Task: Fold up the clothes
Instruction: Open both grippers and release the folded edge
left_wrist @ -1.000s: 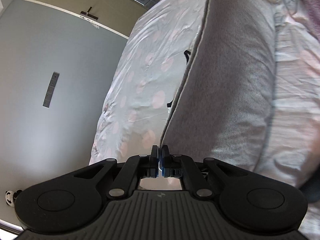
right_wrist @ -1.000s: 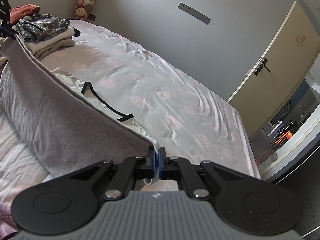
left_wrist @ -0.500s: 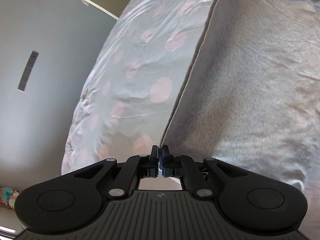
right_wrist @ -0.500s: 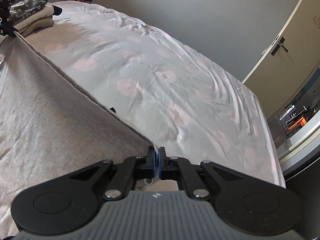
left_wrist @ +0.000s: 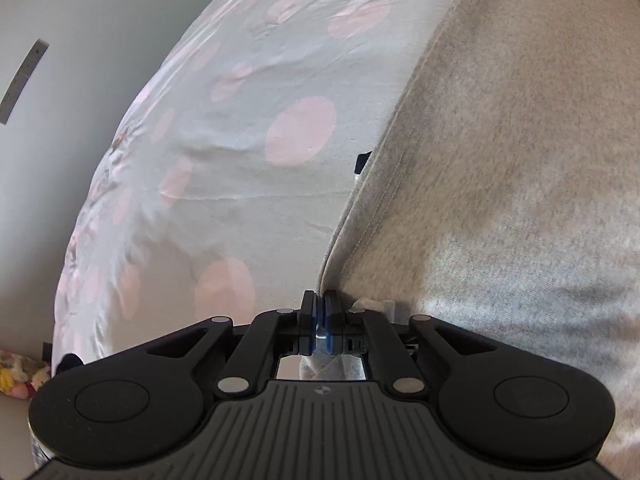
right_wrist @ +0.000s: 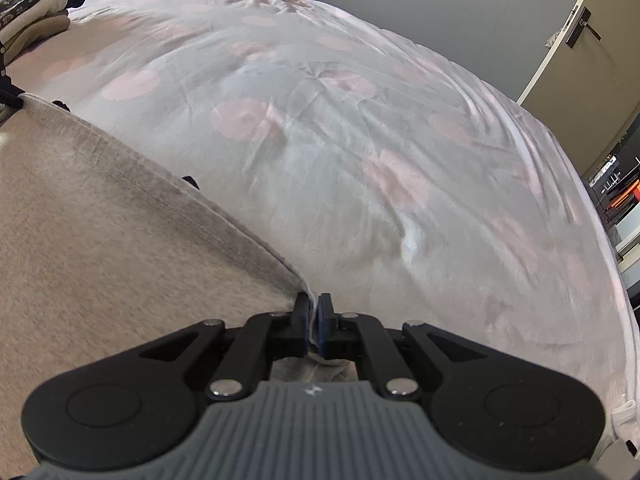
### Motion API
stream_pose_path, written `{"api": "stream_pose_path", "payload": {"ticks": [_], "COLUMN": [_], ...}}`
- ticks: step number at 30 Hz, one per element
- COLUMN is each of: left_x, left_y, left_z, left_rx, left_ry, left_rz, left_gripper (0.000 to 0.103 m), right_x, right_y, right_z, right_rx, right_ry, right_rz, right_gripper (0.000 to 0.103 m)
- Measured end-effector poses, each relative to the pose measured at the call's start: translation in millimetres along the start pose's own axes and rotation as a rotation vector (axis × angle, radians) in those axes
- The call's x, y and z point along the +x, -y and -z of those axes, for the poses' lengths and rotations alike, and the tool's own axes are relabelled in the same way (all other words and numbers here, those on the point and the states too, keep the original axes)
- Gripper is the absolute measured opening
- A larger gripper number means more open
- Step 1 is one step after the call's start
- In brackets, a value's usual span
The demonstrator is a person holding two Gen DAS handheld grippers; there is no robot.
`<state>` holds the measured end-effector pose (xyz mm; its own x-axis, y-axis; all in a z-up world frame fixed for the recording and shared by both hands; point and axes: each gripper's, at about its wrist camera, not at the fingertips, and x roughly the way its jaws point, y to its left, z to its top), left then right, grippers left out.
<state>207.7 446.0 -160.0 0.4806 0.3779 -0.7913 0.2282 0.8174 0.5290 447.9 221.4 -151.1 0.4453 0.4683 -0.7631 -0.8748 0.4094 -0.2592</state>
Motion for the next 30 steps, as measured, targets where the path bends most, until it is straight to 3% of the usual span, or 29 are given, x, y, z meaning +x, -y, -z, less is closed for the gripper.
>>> {"api": "stream_pose_path", "payload": {"ticks": [3, 5, 9, 12, 17, 22, 30], "left_x": [-2.6, -6.5, -21.5, -31.2, -42.5, -84.6, -146.8], "left_y": [-4.5, -10.7, -28.1, -41.2, -53.6, -45.0, -2.8], "left_z": [2.9, 4.0, 2.2, -1.6, -5.3, 9.6, 52.6], "left_rx": [-0.028, -0.056, -0.136, -0.190, -0.243, -0.318, -0.472], "left_ry": [0.024, 0.036, 0.056, 0.051, -0.019, 0.027, 0.088], "left_rz": [-0.028, -0.047, -0.059, -0.066, -0.124, -0.109, -0.068], "left_gripper": [0.019, 0.032, 0.039, 0.042, 0.042, 0.042, 0.042], "right_x": [0.8, -1.5, -12.5, -20.1, -43.4, -88.0, -130.8], "right_y": [6.4, 13.9, 28.3, 38.6, 55.5, 39.3, -1.7], "right_z": [0.2, -0.8, 0.5, 3.0, 11.8, 29.5, 94.4], "right_rx": [0.041, 0.081, 0.194, 0.278, 0.470, 0.499, 0.643], "right_ry": [-0.001, -0.001, -0.012, -0.039, -0.044, 0.002, 0.029], "right_rz": [0.010, 0.019, 0.015, 0.014, -0.027, -0.045, -0.093], "right_gripper": [0.021, 0.032, 0.035, 0.050, 0.051, 0.052, 0.050]}}
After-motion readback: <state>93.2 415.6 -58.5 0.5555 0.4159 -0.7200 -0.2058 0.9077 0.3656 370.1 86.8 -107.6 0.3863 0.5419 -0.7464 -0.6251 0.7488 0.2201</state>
